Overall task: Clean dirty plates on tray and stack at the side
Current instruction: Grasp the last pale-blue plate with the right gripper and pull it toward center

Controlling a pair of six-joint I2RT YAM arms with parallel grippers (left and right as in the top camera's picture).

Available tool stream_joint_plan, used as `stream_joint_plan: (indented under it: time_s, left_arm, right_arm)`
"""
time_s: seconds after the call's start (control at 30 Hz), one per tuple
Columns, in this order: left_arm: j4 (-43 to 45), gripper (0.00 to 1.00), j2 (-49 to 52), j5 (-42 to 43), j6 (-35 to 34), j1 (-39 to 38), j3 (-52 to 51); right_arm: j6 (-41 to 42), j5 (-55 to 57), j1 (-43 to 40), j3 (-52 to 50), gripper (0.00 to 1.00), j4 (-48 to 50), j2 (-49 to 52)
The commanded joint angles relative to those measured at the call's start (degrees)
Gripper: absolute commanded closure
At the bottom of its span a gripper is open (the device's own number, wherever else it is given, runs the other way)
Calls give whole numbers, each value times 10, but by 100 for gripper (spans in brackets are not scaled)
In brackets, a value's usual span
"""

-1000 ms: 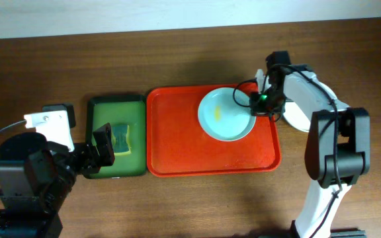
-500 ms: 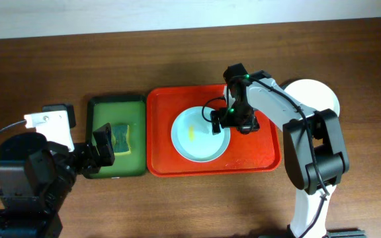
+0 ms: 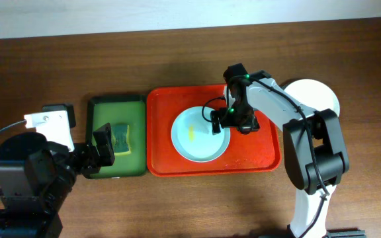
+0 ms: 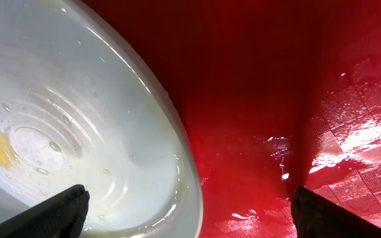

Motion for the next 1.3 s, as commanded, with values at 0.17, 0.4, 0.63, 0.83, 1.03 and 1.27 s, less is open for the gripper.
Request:
stream_joint_plan:
  time_s: [0.17, 0.4, 0.63, 0.83, 1.03, 1.27]
  left_arm:
    - [1, 1, -2, 2, 1, 1, 4]
    - [1, 1, -2, 2, 1, 1, 4]
    - [1, 1, -2, 2, 1, 1, 4]
    - [-16, 1, 8, 32, 2, 1, 4]
    - [-150, 41, 252, 45, -3, 1, 4]
    - [-4, 55, 523, -26, -38, 1, 4]
  right_arm:
    - [3, -3, 3, -2, 2, 0, 2]
    - [3, -3, 3, -2, 2, 0, 2]
    - [3, -59, 3, -2, 1, -4, 2]
    - [7, -69, 3, -2, 96, 12, 2]
    - [35, -65, 3, -2, 96, 30, 2]
    - [35, -65, 3, -2, 96, 35, 2]
